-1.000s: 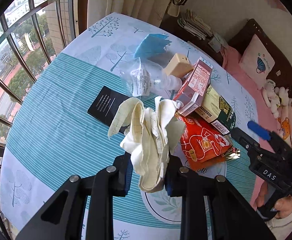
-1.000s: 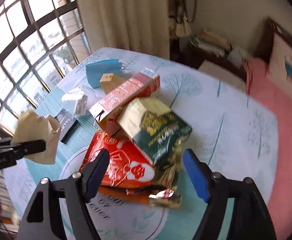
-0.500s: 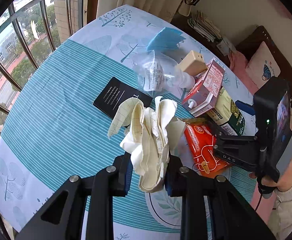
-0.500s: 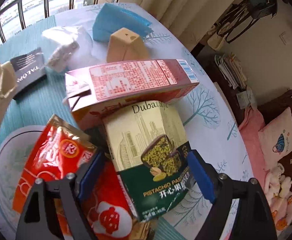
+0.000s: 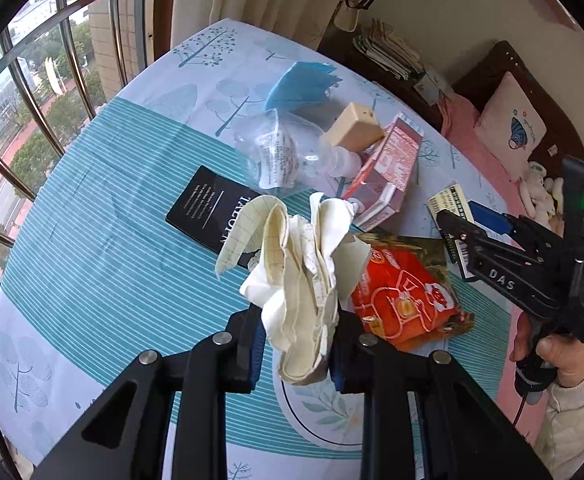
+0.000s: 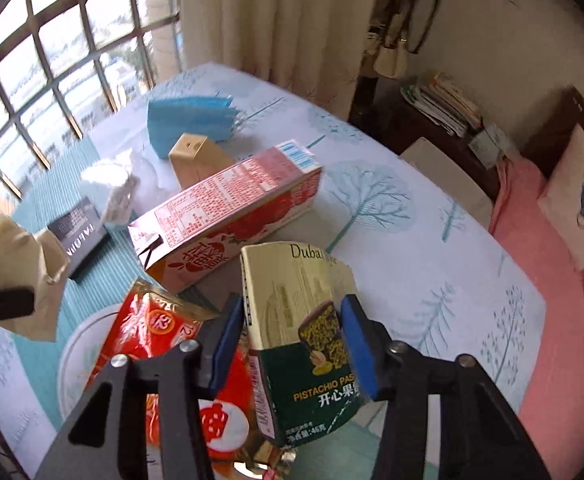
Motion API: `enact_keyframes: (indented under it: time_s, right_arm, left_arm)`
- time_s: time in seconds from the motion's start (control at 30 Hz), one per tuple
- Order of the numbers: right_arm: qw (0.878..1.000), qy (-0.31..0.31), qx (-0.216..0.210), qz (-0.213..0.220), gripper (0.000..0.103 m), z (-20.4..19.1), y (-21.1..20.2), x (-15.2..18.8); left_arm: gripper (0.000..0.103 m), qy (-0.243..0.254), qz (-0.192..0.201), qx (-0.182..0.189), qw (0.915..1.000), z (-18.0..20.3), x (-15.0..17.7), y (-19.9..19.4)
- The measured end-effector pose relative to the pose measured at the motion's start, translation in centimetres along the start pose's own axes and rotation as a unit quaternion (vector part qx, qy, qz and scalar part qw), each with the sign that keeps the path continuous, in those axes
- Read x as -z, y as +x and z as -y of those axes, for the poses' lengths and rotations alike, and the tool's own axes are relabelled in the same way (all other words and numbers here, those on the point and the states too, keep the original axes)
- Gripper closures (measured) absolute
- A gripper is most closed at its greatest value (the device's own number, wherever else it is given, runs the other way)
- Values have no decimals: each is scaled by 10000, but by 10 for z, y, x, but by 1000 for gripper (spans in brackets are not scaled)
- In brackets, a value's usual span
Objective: Collect trash
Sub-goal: 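Lift the cream paper and pistachio box off the table with both tools, then lower the cream paper and pistachio box over the bin and open both tools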
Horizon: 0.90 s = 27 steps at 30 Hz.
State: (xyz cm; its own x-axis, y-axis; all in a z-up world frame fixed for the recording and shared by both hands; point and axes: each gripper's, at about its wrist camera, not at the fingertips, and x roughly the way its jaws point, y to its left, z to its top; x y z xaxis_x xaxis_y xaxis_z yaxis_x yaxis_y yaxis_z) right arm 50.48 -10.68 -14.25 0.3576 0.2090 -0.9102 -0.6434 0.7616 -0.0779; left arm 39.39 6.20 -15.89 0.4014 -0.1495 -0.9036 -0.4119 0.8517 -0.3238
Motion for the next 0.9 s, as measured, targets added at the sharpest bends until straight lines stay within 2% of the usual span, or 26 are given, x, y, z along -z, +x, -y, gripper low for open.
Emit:
enact_keyframes:
  time_s: [0.2,0.37,0.53,0.63,0.77,0.9]
  right_arm:
    - [9925,1013,-446,521,56,18,-67,28]
    - [9789,1697,-774,839,57,1,-132,67]
    - [9615,2296,-1021,1108,57,-54,-195,128]
    - [9519,2620,-970,1258,58,-96,-227,167]
    - [9390,3055,-872,1314,58,-159,-252,219]
    - [9261,3468,-901,1182,58,-214,-255,267]
  left_arm:
    - [79,374,57,256,9990,11,9,-30]
    - [79,951,86,471,9943,20,36,-69]
    - [79,1668,74,777,9829,13,81,-120]
    - [79,2099,-23,971,9729,1,114,-149]
    - [79,2600,-154,1101,9592,-23,160,-177]
    - [79,3004,-374,1098,9467,-49,207,-192]
